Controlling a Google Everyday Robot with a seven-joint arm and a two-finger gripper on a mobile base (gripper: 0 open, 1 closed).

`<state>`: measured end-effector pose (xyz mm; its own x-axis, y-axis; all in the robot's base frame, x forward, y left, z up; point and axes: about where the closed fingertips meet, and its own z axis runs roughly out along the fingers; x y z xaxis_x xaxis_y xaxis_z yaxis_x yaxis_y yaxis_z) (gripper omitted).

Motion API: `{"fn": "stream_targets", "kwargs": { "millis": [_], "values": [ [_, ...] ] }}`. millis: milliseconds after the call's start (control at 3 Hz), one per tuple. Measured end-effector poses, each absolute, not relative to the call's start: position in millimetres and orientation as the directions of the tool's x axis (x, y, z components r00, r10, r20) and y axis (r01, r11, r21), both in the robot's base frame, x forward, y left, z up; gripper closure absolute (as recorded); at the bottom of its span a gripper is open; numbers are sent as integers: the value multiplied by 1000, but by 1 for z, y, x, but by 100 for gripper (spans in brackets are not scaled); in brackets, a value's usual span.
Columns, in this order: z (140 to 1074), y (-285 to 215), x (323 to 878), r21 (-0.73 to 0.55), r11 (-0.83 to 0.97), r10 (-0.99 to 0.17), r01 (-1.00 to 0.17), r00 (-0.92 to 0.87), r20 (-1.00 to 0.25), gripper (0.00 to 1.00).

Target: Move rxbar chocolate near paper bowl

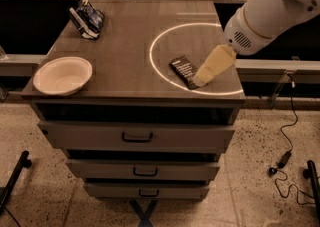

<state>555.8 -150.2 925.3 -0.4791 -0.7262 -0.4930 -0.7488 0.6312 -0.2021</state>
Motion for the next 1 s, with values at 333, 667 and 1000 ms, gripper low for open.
{"fn": "stream_targets", "kwargs": {
  "millis": [333,667,1000],
  "values": [
    [909,-146,570,-169,652,-693,-739,-492,-527,0],
    [884,-141,583,-138,666,-669,-733,-506,-544,0],
    [868,-132,588,-106,678,-653,-728,-529,-542,0]
  ]
}}
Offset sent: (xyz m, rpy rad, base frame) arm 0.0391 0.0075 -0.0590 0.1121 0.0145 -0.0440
